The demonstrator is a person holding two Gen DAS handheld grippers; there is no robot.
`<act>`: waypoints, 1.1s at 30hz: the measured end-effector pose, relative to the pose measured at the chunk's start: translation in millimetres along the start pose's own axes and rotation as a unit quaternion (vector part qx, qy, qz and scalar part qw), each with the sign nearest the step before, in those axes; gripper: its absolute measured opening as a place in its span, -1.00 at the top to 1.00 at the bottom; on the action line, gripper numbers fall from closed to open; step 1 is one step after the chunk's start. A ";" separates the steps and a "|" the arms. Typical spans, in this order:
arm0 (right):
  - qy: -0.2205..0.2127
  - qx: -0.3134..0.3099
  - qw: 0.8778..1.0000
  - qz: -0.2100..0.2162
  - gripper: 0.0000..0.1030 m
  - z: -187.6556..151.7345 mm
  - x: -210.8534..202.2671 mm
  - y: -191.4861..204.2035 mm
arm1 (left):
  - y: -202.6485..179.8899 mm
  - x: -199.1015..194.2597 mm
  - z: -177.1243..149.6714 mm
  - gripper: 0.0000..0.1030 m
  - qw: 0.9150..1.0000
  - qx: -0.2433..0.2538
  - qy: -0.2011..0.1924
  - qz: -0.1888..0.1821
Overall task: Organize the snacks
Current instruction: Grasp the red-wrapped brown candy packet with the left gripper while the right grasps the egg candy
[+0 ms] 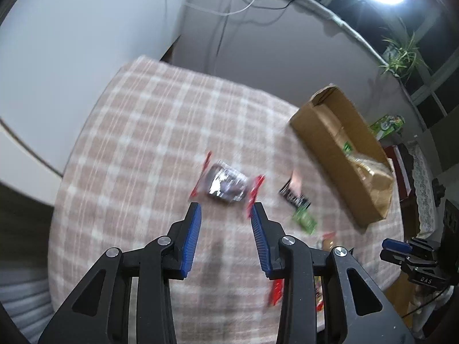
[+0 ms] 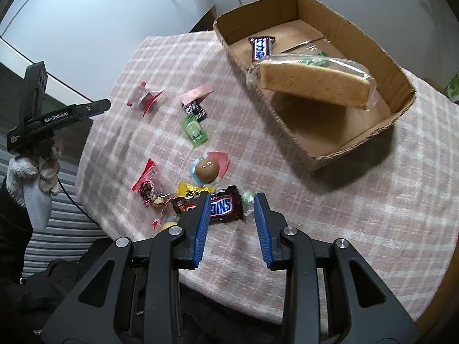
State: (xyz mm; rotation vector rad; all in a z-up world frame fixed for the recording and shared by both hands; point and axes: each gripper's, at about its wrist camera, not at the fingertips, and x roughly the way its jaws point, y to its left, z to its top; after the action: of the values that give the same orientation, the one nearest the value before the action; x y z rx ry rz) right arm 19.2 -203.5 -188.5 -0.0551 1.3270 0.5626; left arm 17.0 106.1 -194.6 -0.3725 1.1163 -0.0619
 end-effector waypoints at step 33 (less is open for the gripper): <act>0.071 -0.049 0.995 -0.039 0.36 32.0 96.7 54.6 | -19.4 82.3 32.3 0.05 0.998 -0.048 0.027 0.038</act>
State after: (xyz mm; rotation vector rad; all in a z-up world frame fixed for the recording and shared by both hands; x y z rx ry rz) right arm 37.7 -110.5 -254.7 -0.2310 1.4282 0.5651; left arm 84.9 77.1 -247.1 -0.4160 1.1892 0.0497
